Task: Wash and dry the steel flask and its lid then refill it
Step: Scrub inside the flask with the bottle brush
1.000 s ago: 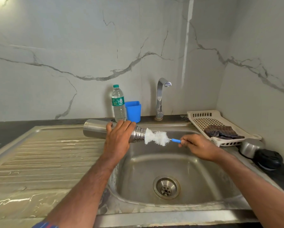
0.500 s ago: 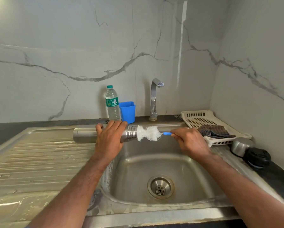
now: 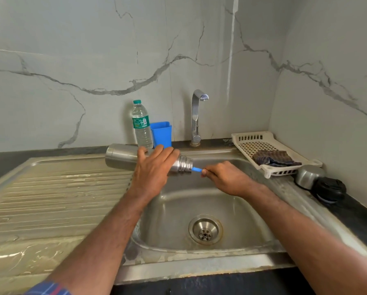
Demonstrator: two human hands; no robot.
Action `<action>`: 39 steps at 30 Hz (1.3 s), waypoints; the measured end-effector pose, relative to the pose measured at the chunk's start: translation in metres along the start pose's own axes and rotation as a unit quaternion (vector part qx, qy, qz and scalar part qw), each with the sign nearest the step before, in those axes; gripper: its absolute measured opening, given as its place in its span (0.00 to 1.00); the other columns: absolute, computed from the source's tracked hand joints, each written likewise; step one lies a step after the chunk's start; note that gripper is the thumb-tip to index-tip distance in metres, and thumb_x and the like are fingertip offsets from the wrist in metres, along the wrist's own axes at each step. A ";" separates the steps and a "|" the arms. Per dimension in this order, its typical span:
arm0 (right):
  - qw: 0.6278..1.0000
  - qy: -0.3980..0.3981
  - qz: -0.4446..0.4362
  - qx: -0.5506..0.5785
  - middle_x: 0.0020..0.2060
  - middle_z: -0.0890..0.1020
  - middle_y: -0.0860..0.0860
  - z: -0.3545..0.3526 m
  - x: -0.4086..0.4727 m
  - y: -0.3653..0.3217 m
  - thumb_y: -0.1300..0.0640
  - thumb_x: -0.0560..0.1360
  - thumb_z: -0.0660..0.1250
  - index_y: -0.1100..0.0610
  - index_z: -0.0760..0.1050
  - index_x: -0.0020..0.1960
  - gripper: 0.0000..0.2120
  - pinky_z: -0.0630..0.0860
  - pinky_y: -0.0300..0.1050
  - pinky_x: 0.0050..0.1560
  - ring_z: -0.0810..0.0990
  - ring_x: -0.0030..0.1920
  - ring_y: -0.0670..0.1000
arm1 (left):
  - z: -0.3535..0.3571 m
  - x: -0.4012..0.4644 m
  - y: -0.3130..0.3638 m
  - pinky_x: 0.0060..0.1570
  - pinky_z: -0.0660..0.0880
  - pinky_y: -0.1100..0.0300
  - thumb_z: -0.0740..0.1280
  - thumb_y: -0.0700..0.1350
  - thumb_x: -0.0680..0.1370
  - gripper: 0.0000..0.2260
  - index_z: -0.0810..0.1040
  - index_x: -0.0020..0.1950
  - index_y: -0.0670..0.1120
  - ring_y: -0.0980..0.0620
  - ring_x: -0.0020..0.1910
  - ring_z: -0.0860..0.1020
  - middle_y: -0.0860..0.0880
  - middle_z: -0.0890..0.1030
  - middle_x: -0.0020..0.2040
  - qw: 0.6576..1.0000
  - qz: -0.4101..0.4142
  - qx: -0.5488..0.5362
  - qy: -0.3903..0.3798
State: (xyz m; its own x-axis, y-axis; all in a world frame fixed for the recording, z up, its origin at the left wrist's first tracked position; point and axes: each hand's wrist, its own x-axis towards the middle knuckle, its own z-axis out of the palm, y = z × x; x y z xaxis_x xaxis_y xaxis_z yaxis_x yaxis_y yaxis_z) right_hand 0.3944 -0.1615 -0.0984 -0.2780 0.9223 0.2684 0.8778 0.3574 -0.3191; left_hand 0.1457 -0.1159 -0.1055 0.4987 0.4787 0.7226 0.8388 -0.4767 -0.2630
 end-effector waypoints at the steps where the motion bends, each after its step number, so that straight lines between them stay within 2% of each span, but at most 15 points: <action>1: 1.000 0.022 0.003 -0.015 0.33 0.76 0.43 -0.002 -0.001 0.006 0.45 0.84 0.58 0.48 0.81 0.54 0.14 0.72 0.47 0.38 0.75 0.34 0.46 | -0.001 -0.001 -0.003 0.55 0.66 0.45 0.84 0.41 0.59 0.38 0.76 0.67 0.50 0.49 0.58 0.76 0.52 0.80 0.60 1.000 -0.013 0.008 -0.007; 3: 0.997 0.075 0.009 -0.032 0.33 0.75 0.43 -0.011 -0.005 0.023 0.44 0.83 0.61 0.45 0.77 0.45 0.11 0.72 0.49 0.38 0.76 0.37 0.51 | -0.003 -0.004 -0.015 0.58 0.67 0.40 0.86 0.44 0.58 0.40 0.76 0.69 0.51 0.46 0.62 0.76 0.49 0.78 0.64 0.997 -0.059 0.021 -0.033; 5: 0.994 0.101 -0.001 -0.036 0.32 0.74 0.44 -0.016 -0.010 0.031 0.46 0.82 0.63 0.44 0.71 0.41 0.12 0.71 0.51 0.37 0.74 0.36 0.52 | -0.007 -0.006 -0.026 0.62 0.64 0.31 0.85 0.54 0.58 0.41 0.76 0.70 0.54 0.42 0.68 0.73 0.44 0.74 0.70 0.993 -0.101 0.028 -0.060; 7: 0.991 0.125 -0.013 -0.041 0.33 0.77 0.45 -0.015 -0.011 0.026 0.46 0.82 0.64 0.48 0.75 0.43 0.10 0.72 0.51 0.36 0.75 0.35 0.52 | -0.010 -0.004 -0.031 0.64 0.61 0.25 0.83 0.59 0.60 0.41 0.74 0.71 0.56 0.40 0.68 0.73 0.44 0.75 0.70 0.989 -0.120 0.022 -0.080; 9: 0.987 0.151 -0.011 -0.044 0.34 0.79 0.46 -0.015 -0.009 0.023 0.46 0.82 0.63 0.49 0.79 0.48 0.09 0.73 0.50 0.36 0.76 0.35 0.52 | -0.010 -0.004 -0.034 0.63 0.64 0.26 0.82 0.60 0.61 0.43 0.70 0.72 0.56 0.42 0.65 0.76 0.47 0.77 0.66 0.990 -0.108 0.005 -0.087; 12: 0.985 0.167 0.001 -0.049 0.34 0.78 0.44 -0.019 -0.011 0.027 0.47 0.82 0.64 0.49 0.80 0.50 0.09 0.69 0.47 0.34 0.75 0.35 0.50 | -0.010 -0.009 -0.050 0.68 0.64 0.38 0.83 0.56 0.63 0.44 0.66 0.73 0.51 0.43 0.67 0.75 0.47 0.77 0.68 0.988 -0.087 -0.092 -0.083; 14: 0.984 0.170 0.002 -0.047 0.35 0.79 0.45 -0.023 -0.014 0.031 0.46 0.82 0.64 0.48 0.81 0.50 0.09 0.70 0.46 0.35 0.75 0.34 0.49 | -0.012 -0.013 -0.060 0.68 0.64 0.44 0.84 0.54 0.62 0.42 0.69 0.70 0.48 0.43 0.67 0.76 0.47 0.78 0.67 0.985 -0.096 -0.125 -0.072; 18: 0.984 0.175 0.001 -0.031 0.37 0.82 0.45 -0.024 -0.015 0.029 0.46 0.81 0.66 0.47 0.83 0.52 0.08 0.76 0.48 0.38 0.77 0.36 0.49 | -0.014 -0.012 -0.064 0.66 0.67 0.35 0.85 0.52 0.60 0.37 0.76 0.66 0.49 0.44 0.62 0.79 0.49 0.81 0.63 0.993 -0.089 -0.078 -0.030; 21: 0.989 0.142 -0.022 -0.038 0.39 0.84 0.46 -0.012 -0.004 0.012 0.46 0.82 0.65 0.48 0.83 0.54 0.10 0.76 0.49 0.39 0.79 0.38 0.50 | -0.015 -0.007 -0.044 0.66 0.66 0.32 0.85 0.50 0.60 0.36 0.78 0.65 0.47 0.44 0.61 0.80 0.47 0.82 0.62 0.996 -0.056 -0.067 -0.010; 25: 0.987 0.156 -0.014 -0.039 0.39 0.84 0.47 -0.019 -0.005 0.016 0.47 0.81 0.66 0.50 0.84 0.52 0.10 0.74 0.47 0.39 0.78 0.38 0.50 | -0.014 -0.010 -0.040 0.67 0.67 0.32 0.85 0.44 0.60 0.36 0.78 0.66 0.45 0.44 0.62 0.81 0.46 0.82 0.63 0.996 -0.044 -0.066 0.039; 28: 0.987 0.159 0.016 0.017 0.36 0.82 0.47 -0.027 -0.014 0.033 0.52 0.80 0.69 0.53 0.84 0.49 0.07 0.71 0.47 0.39 0.77 0.36 0.50 | -0.013 -0.013 -0.052 0.71 0.63 0.32 0.85 0.40 0.60 0.37 0.77 0.68 0.43 0.42 0.66 0.79 0.43 0.81 0.66 0.993 -0.066 -0.066 0.067; 31: 0.991 0.130 -0.013 0.028 0.33 0.78 0.44 -0.012 -0.007 0.017 0.54 0.80 0.69 0.53 0.83 0.47 0.06 0.69 0.46 0.37 0.74 0.34 0.46 | -0.009 -0.009 -0.030 0.73 0.64 0.37 0.83 0.35 0.60 0.36 0.78 0.68 0.42 0.44 0.67 0.78 0.45 0.81 0.66 0.994 -0.012 -0.082 0.074; 33: 0.989 0.144 -0.011 0.038 0.35 0.80 0.45 -0.012 -0.004 0.017 0.55 0.79 0.70 0.53 0.84 0.49 0.04 0.70 0.43 0.37 0.75 0.35 0.44 | -0.008 -0.007 -0.024 0.73 0.65 0.38 0.81 0.34 0.60 0.36 0.78 0.68 0.42 0.45 0.67 0.77 0.45 0.80 0.66 0.993 0.016 -0.080 0.083; 36: 0.978 0.193 0.020 0.081 0.36 0.82 0.44 -0.026 -0.014 0.035 0.57 0.77 0.73 0.54 0.86 0.50 0.03 0.68 0.37 0.38 0.76 0.35 0.39 | -0.012 -0.010 -0.042 0.74 0.63 0.39 0.82 0.34 0.61 0.37 0.76 0.70 0.41 0.43 0.68 0.77 0.43 0.80 0.67 0.992 -0.018 -0.063 0.112; 39: 0.981 0.169 0.011 0.100 0.38 0.84 0.46 -0.017 -0.012 0.020 0.56 0.77 0.74 0.54 0.86 0.52 0.06 0.71 0.36 0.38 0.78 0.36 0.43 | -0.010 -0.011 -0.038 0.74 0.64 0.40 0.82 0.33 0.61 0.38 0.76 0.69 0.40 0.43 0.67 0.77 0.43 0.80 0.66 0.991 -0.023 -0.084 0.102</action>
State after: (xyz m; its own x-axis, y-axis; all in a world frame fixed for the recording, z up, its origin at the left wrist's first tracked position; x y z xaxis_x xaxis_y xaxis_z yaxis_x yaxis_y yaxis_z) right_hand 0.4225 -0.1679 -0.0924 -0.0858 0.8411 0.5341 0.7792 0.3907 -0.4901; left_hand 0.1058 -0.1106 -0.0967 0.3918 0.3517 0.8502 0.8028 -0.5821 -0.1291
